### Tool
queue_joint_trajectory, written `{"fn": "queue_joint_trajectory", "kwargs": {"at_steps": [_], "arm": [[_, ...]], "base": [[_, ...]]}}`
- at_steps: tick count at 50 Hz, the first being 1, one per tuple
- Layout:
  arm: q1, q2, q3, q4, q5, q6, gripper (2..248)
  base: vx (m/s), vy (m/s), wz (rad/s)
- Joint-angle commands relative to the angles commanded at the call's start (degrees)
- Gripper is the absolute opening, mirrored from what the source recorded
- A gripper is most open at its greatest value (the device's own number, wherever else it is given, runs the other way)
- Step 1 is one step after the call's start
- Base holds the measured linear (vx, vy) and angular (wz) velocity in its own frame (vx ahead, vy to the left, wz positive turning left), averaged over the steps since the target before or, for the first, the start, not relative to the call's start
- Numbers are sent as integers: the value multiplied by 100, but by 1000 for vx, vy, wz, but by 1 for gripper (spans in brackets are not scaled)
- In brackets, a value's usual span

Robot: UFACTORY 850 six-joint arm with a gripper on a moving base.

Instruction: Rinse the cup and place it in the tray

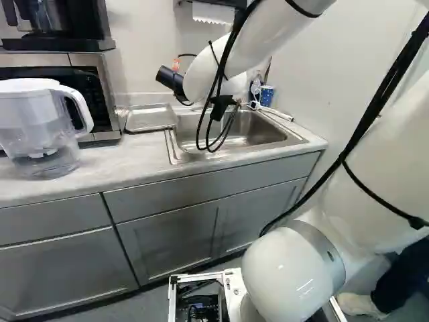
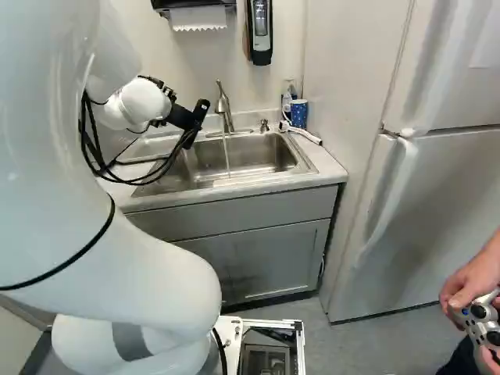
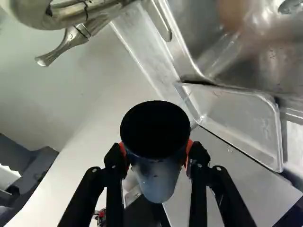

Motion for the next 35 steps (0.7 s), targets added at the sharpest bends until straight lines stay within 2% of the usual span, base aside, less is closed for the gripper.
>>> {"fn": "queue_joint_trajectory", "kwargs": {"at_steps": [35], "arm": [[0,0,0,0,0,0,126]], "base": [[0,0,0]]}}
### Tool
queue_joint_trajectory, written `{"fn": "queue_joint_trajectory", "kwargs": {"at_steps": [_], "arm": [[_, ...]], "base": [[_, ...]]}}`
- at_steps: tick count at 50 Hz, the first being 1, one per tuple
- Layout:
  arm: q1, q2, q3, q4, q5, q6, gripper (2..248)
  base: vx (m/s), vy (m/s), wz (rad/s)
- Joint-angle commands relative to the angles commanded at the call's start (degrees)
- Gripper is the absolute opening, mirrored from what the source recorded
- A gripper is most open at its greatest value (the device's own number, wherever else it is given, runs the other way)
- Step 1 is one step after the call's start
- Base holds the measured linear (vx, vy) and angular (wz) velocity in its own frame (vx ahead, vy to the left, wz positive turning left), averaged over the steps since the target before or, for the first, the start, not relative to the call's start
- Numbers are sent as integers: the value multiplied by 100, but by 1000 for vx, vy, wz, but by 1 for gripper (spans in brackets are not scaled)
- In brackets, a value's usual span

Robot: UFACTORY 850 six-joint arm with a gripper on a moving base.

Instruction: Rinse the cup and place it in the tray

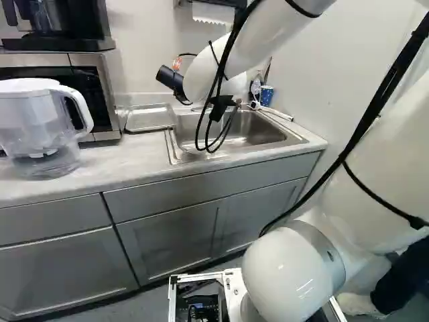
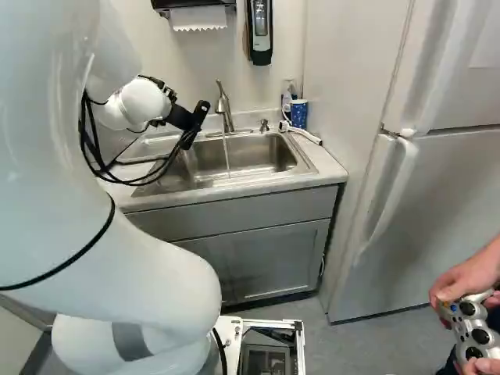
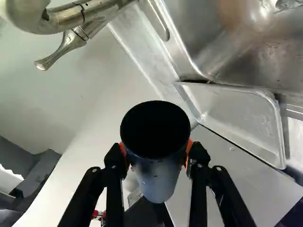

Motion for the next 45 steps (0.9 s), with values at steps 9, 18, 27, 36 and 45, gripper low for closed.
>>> {"fn": "queue_joint_trajectory", "kwargs": {"at_steps": [9,18,27,36,45], "arm": [[0,0,0,0,0,-335,126],[0,0,0,0,0,-848,126],[0,0,0,0,0,-1386,126],[0,0,0,0,0,-1928,126],[0,0,0,0,0,-2470,126]], "base": [[0,0,0],[0,0,0],[0,0,0],[0,0,0],[0,0,0]]}}
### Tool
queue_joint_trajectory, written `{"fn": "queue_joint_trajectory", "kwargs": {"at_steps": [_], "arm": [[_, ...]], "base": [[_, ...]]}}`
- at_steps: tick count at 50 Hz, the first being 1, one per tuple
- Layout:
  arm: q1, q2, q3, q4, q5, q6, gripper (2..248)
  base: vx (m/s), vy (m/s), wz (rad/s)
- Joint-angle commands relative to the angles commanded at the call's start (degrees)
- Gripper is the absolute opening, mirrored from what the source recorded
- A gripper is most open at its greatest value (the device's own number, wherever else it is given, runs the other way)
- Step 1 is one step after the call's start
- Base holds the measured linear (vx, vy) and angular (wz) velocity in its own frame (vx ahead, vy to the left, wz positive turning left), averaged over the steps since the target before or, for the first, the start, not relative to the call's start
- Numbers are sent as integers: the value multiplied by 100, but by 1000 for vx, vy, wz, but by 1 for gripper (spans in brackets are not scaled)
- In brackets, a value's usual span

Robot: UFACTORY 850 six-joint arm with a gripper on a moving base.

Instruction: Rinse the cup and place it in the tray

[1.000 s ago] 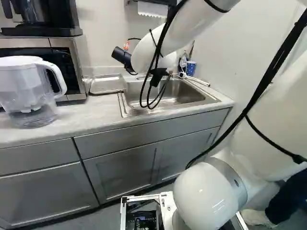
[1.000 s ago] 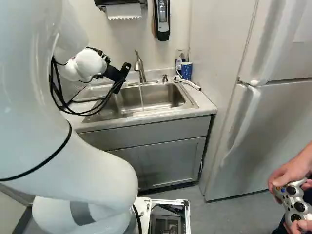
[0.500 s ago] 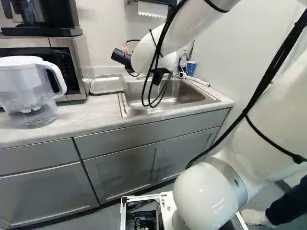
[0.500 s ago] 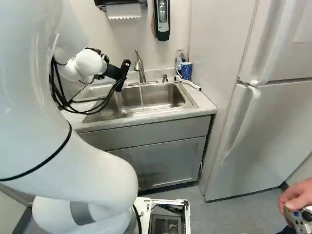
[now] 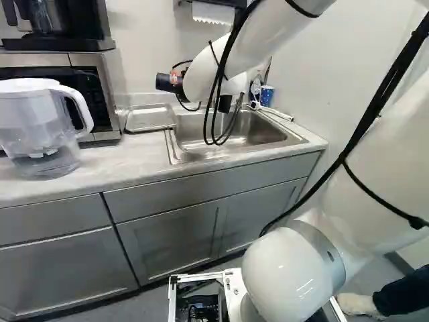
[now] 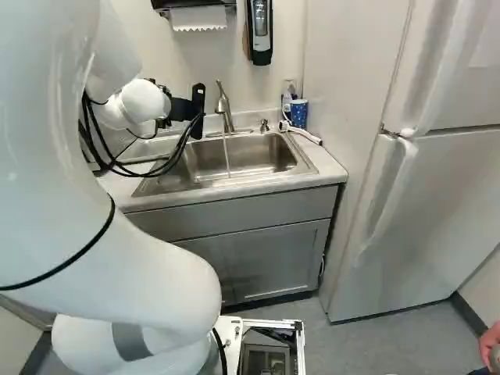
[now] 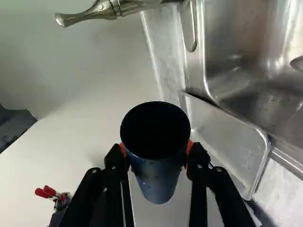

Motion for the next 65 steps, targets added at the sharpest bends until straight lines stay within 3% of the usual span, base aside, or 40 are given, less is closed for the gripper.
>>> {"fn": "queue_joint_trajectory", "kwargs": {"at_steps": [65], "arm": [[0,0,0,0,0,-3913,126]], "base": [[0,0,0]]}}
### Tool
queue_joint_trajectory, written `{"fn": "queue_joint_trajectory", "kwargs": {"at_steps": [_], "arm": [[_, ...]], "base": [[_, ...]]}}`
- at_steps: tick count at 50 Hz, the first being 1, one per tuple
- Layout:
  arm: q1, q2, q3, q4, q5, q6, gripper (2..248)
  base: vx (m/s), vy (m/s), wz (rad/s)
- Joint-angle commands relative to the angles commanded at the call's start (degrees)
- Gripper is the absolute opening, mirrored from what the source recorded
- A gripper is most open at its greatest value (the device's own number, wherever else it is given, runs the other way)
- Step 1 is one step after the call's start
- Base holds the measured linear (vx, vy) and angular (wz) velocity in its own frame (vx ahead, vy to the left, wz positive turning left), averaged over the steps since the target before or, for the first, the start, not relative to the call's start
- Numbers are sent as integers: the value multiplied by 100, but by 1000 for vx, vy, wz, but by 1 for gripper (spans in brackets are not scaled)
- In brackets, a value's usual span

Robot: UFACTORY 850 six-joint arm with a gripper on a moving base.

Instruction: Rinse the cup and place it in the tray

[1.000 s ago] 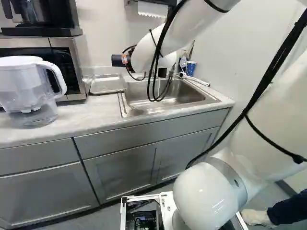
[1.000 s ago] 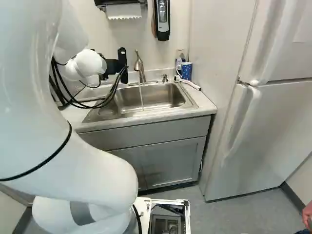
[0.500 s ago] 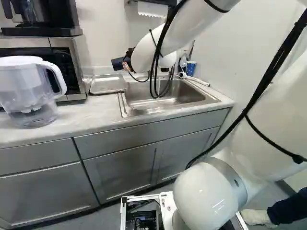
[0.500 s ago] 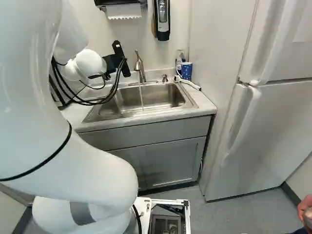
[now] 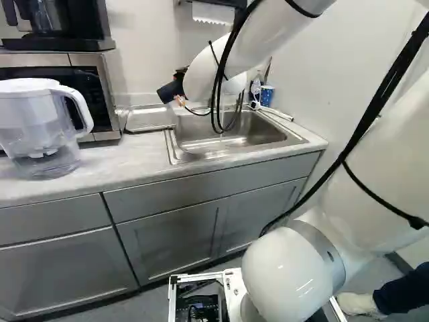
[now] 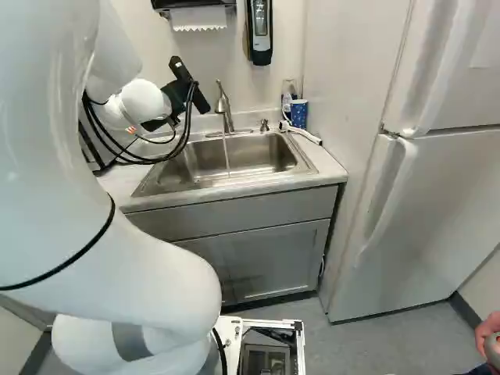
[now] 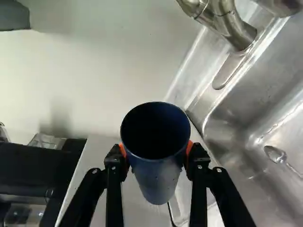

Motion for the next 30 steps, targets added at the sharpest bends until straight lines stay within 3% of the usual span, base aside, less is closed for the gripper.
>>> {"fn": "queue_joint_trajectory", "kwargs": {"at_steps": [30], "arm": [[0,0,0,0,0,-1806,126]], "base": [[0,0,0]]}}
